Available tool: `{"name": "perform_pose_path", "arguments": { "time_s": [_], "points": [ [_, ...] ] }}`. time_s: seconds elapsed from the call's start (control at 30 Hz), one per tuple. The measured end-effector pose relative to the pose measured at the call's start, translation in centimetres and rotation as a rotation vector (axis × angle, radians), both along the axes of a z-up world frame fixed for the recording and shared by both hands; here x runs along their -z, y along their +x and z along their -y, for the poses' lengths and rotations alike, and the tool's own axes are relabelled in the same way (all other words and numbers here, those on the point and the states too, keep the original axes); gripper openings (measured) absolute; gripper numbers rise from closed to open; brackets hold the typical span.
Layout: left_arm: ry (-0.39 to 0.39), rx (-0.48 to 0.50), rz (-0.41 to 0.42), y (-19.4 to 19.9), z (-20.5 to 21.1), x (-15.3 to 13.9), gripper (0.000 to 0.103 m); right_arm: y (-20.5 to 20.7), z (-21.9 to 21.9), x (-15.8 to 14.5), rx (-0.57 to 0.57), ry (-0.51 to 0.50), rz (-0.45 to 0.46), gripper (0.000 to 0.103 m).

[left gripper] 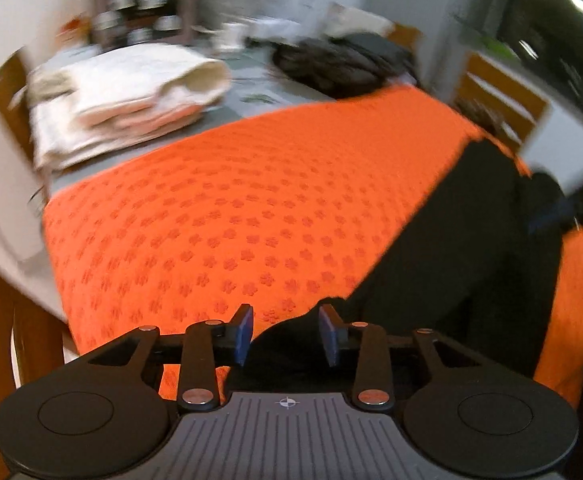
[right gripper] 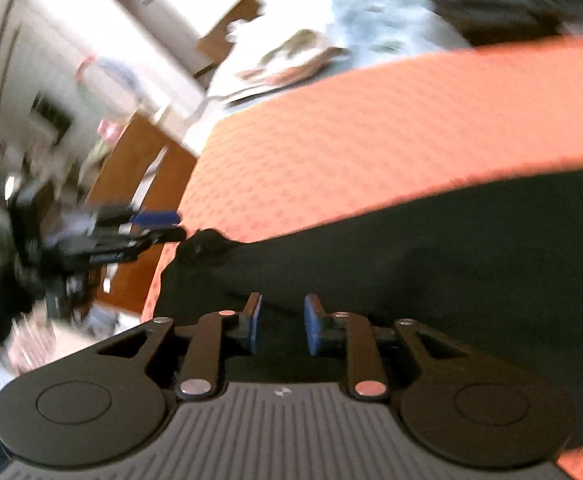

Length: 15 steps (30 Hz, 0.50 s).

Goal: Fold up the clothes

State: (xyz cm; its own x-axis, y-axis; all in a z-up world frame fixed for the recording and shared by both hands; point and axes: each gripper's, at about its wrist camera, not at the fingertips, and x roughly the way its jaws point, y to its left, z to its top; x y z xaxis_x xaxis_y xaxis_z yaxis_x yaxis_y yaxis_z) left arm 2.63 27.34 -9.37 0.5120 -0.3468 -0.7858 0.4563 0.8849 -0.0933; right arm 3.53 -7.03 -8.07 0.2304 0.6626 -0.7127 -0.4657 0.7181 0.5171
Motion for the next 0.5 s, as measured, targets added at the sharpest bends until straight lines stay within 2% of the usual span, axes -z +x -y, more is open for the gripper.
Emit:
{"name": "perform_pose_path", "arguments": {
  "time_s": [0.13,0.3,0.43,0.5],
  "points": [
    [0.109,0.246,0.005,-0.2,1.5,-0.1,0.051,1.0,-2.9,-0.8,-0.096,-0.024,0.043,0.029],
    [0.231,0.459,0.013,-0.1,3.3,1.3,0.051,1.8,-4.8,-0.5,-0.151,-0.045,0.041,0.029],
    [0.299,0.563,0.049,0.3,3.8,2.4,0.051,2.0,-5.2,-0.1,-0.175,-0.066,0.030,0.029],
    [0.303,0.587,0.056,0.6,3.8,2.6,0.051,2.3,-5.3,0.1,-0.186,-0.073,0.028,0.030]
  ]
}}
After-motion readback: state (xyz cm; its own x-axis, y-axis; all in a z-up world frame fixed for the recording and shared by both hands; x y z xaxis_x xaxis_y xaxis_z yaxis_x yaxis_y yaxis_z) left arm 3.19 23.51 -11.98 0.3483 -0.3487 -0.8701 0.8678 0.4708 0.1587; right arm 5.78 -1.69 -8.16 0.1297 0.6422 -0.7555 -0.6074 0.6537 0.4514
